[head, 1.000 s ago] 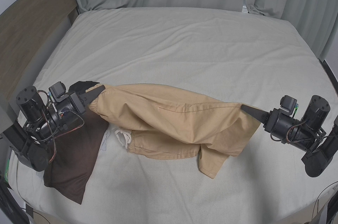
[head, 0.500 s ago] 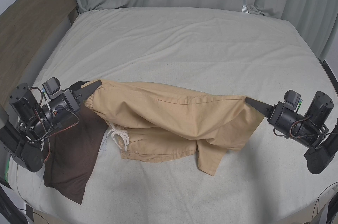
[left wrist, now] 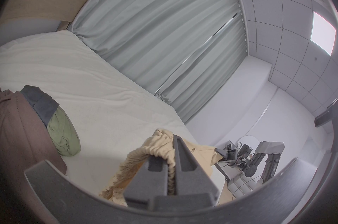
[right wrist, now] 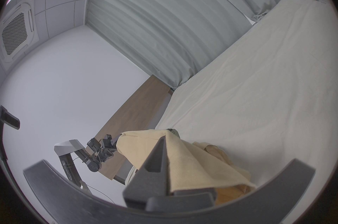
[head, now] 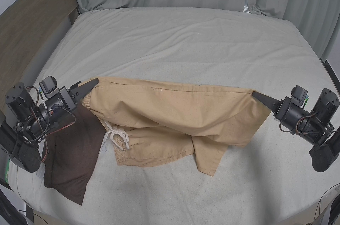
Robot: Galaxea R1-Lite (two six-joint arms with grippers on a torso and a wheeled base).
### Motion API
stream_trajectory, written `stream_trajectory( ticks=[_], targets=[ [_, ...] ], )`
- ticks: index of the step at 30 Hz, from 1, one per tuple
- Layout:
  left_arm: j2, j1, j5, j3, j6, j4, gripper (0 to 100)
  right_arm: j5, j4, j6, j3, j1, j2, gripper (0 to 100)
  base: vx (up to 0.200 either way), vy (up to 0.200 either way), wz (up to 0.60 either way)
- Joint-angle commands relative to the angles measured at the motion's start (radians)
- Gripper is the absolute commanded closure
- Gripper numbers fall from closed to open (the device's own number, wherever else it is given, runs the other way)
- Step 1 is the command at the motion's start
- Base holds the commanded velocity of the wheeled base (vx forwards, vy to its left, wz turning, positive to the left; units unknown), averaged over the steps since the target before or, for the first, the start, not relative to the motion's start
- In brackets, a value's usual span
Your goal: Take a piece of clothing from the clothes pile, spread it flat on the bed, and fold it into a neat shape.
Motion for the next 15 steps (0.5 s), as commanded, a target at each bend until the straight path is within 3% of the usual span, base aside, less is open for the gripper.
stream_trajectory(
  ticks=[1,15],
  targets=[
    [0.004,0.015,0.0,-0.006,0.0,0.001,100,0.003,-0.001,0.009,-0.002,-0.015,-0.014,100,0.0,0.0,0.0],
    [0.029,0.049,-0.001,-0.015,0.0,0.002,100,0.009,0.001,0.036,-0.013,-0.058,-0.037,100,0.0,0.0,0.0]
  ],
)
